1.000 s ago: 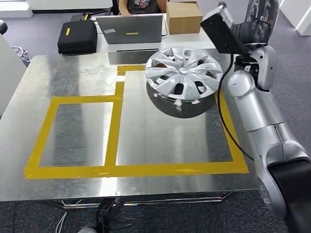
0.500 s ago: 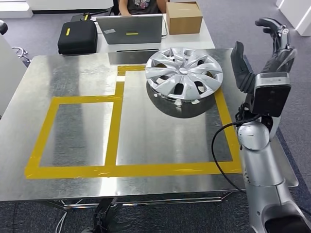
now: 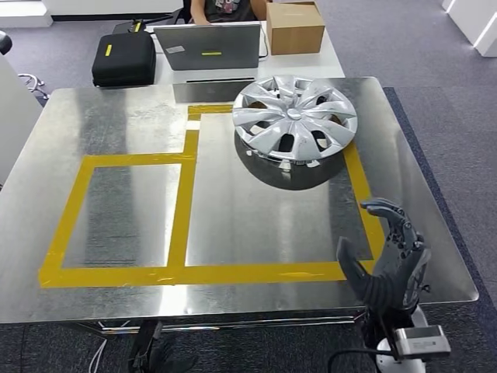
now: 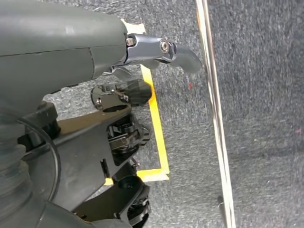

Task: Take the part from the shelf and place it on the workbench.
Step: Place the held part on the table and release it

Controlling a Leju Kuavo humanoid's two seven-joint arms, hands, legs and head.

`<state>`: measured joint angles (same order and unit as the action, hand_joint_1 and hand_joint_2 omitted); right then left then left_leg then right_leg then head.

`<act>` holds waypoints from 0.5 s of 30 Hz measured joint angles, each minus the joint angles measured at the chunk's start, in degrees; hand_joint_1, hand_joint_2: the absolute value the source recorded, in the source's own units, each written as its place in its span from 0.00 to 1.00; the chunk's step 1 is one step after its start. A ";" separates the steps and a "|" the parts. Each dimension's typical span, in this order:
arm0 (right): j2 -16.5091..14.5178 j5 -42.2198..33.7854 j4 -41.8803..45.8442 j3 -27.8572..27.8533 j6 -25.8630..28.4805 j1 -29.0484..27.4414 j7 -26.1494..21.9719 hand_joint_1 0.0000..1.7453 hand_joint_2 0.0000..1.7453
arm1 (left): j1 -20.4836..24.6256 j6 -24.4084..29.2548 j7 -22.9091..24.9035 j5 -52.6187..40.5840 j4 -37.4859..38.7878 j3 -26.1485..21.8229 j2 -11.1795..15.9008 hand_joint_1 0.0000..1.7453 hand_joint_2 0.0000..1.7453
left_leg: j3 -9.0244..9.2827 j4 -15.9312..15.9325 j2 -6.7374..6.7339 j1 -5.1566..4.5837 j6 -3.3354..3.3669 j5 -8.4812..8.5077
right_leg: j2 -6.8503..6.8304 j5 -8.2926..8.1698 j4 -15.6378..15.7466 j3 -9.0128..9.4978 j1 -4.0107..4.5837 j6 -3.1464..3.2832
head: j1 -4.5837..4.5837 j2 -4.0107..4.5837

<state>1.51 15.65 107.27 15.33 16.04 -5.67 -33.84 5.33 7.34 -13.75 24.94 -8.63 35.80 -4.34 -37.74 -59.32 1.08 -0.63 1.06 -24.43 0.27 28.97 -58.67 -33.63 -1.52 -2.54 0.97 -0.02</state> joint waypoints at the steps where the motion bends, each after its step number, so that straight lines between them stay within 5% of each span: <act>1: -0.16 0.05 0.66 0.39 0.02 -1.49 -0.36 0.45 1.00 | -0.10 0.04 -0.10 0.18 0.00 -0.31 0.04 0.00 1.00 | 0.01 0.00 0.00 0.00 0.00 0.00 | 0.01 0.00 0.00 0.00 0.00 0.00 | -0.01 0.00; 15: -1.39 -0.56 4.23 1.91 0.91 -8.02 -1.12 0.45 1.00 | -0.58 0.26 -0.34 0.59 0.00 -1.83 0.22 0.00 1.00 | 0.17 -0.25 -0.03 -0.13 0.20 -0.20 | 0.03 0.00 0.11 0.29 -0.11 -0.12 | -0.01 0.00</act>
<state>0.13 15.09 111.49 17.25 16.94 -13.68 -34.95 4.74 7.61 -14.09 25.53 -8.63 33.98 -4.11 -37.57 -59.57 1.05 -0.76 1.26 -24.63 0.30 28.97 -58.56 -33.35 -1.63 -2.66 0.96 -0.02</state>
